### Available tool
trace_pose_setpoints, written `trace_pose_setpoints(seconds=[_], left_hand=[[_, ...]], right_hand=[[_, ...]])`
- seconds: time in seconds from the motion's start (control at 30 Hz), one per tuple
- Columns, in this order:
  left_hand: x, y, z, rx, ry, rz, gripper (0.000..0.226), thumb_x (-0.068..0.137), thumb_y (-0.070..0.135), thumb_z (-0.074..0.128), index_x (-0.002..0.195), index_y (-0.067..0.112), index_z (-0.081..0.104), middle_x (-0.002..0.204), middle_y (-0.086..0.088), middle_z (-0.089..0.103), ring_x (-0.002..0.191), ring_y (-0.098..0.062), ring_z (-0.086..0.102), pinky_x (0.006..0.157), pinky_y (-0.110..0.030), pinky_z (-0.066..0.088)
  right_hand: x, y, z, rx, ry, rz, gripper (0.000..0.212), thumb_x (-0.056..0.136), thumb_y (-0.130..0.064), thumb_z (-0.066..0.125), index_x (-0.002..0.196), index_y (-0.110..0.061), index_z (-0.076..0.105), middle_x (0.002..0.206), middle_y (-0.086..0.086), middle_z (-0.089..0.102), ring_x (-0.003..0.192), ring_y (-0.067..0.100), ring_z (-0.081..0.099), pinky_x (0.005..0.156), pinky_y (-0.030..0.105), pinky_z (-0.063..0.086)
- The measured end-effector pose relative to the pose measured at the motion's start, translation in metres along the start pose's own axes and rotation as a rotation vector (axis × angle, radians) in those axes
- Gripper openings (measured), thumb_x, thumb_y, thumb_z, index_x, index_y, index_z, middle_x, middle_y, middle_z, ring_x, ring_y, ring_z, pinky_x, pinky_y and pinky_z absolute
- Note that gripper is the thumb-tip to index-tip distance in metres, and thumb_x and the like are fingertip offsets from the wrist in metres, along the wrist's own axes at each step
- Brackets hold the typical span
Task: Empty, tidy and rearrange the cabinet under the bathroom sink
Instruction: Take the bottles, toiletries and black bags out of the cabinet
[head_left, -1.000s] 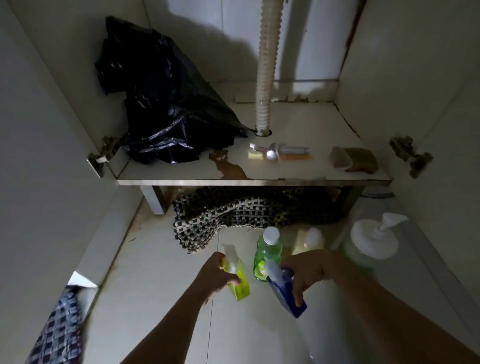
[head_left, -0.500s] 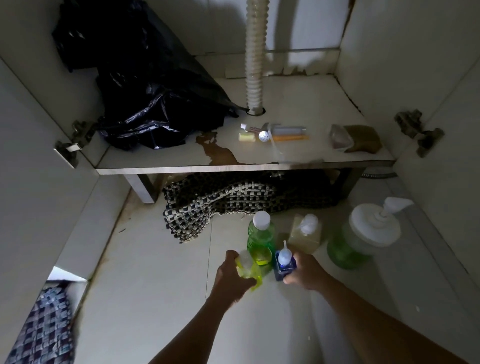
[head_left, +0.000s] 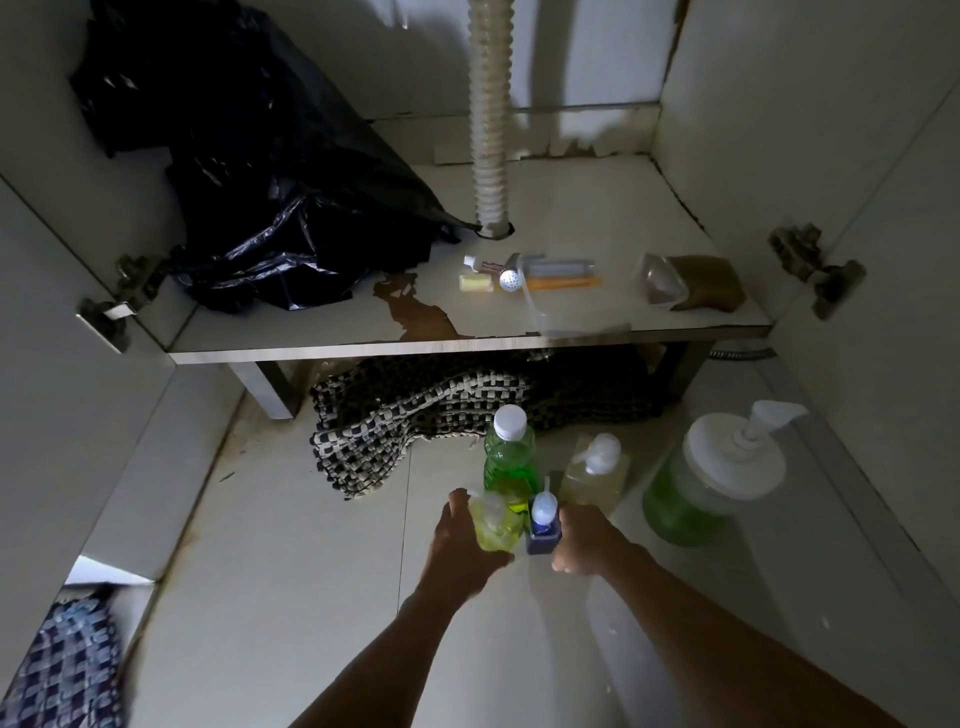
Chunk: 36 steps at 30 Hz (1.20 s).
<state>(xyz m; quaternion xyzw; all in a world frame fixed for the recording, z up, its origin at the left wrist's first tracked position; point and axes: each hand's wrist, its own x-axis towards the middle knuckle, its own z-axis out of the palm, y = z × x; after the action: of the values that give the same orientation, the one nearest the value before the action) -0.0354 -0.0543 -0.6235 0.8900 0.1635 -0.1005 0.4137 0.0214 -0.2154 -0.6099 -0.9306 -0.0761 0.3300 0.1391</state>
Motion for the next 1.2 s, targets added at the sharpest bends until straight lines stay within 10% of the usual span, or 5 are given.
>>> trace_pose_setpoints(seconds=[0.13,0.3,0.43,0.7,1.2], left_hand=[[0.012,0.000,-0.038,0.200,-0.174,-0.074,0.083,0.079,0.012,0.072,0.147,0.007,0.023,0.151,-0.011,0.032,0.137,-0.022,0.034,0.106,-0.022,0.030],[0.040,0.033,-0.110,0.200,0.312,0.074,0.027,0.083,0.014,0.055,0.106,0.009,0.070,0.104,-0.012,0.072,0.091,-0.025,0.067,0.076,-0.023,0.045],[0.054,0.100,-0.140,0.135,0.561,0.351,0.014,0.082,0.016,0.062,0.092,0.016,0.071,0.084,-0.007,0.073,0.075,-0.025,0.068,0.068,-0.023,0.044],[0.086,0.194,-0.118,0.519,0.291,0.635,0.050,0.087,0.038,0.063,0.134,0.028,0.051,0.142,0.006,0.048,0.129,-0.015,0.047,0.104,-0.033,0.040],[0.096,0.188,-0.105,0.543,0.258,0.621,0.033,0.096,0.029,0.050,0.128,0.026,0.056,0.132,0.008,0.054,0.124,-0.012,0.048,0.099,-0.026,0.037]], right_hand=[[-0.013,-0.005,-0.042,-0.131,-0.158,0.036,0.022,0.075,-0.010,0.071,0.094,-0.001,0.065,0.089,0.008,0.073,0.060,0.012,0.062,0.062,0.022,0.050],[-0.034,-0.025,-0.113,0.005,-0.346,0.112,0.012,0.088,-0.004,0.062,0.084,0.008,0.061,0.047,0.006,0.066,0.036,0.008,0.059,0.048,0.018,0.053],[-0.049,-0.040,-0.205,-0.064,-0.130,0.008,0.015,0.083,-0.007,0.067,0.070,-0.002,0.065,0.045,0.001,0.063,0.040,0.008,0.059,0.049,0.020,0.052],[-0.031,0.016,-0.292,-0.035,0.679,0.058,0.022,0.088,-0.018,0.055,0.093,-0.002,0.069,0.095,0.013,0.070,0.081,0.024,0.064,0.070,0.028,0.050],[0.017,0.073,-0.251,-0.025,0.858,0.078,0.027,0.096,-0.016,0.043,0.120,-0.010,0.054,0.119,0.009,0.052,0.104,0.027,0.058,0.084,0.034,0.050]])
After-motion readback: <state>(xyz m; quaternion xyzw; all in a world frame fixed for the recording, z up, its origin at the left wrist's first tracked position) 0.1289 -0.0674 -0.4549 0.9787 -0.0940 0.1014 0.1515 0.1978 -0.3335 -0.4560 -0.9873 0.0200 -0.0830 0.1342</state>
